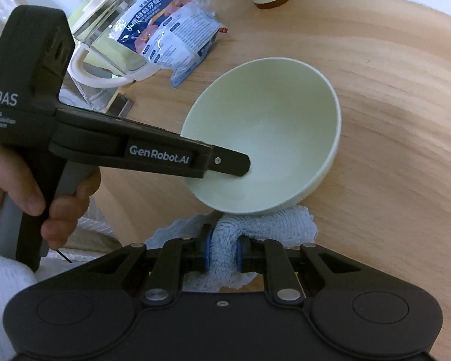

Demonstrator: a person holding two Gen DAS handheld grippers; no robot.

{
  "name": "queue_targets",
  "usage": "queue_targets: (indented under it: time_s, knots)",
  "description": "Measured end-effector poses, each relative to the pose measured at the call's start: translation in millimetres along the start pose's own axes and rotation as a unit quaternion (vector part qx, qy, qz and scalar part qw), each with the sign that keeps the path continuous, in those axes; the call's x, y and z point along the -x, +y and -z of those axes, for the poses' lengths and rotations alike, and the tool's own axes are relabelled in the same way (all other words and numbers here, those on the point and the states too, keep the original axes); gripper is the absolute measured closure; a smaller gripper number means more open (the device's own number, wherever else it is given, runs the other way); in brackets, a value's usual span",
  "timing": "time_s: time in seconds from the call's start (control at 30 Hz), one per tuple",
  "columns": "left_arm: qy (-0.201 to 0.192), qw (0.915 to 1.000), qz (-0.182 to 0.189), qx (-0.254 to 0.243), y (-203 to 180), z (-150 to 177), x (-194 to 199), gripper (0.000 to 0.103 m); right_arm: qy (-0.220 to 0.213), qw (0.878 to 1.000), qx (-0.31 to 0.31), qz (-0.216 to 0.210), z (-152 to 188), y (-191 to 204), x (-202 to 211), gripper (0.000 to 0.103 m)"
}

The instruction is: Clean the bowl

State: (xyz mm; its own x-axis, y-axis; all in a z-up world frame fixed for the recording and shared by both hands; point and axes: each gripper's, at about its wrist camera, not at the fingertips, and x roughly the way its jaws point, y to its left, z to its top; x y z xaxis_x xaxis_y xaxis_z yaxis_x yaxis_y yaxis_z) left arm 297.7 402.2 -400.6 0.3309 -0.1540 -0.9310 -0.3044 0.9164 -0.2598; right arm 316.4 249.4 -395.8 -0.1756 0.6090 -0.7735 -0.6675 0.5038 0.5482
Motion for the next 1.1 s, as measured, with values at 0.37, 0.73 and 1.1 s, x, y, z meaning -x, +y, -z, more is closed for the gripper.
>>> queue_targets:
  time_s: [0.37,0.73,1.1]
  knots:
    - [0.009,0.9995,-0.005,-0.031,-2.6,-5.0,-0.1,0.083,-0.020,0.999,-0.041,0.010,14.3,-16.5,26.0,0.085]
    - [0.013,0.9990,-0.006,-0.041,-6.9,-5.4,-1.4,0.082,-0.134,0.964,-0.230,0.006,11.5,-88.9,63.3,0.085]
    - [0.010,0.9979,-0.019,-0.061,-16.3,-5.0,-4.8,0.080,-0.151,0.937,-0.312,-0.027,-16.0,-105.3,49.1,0.085]
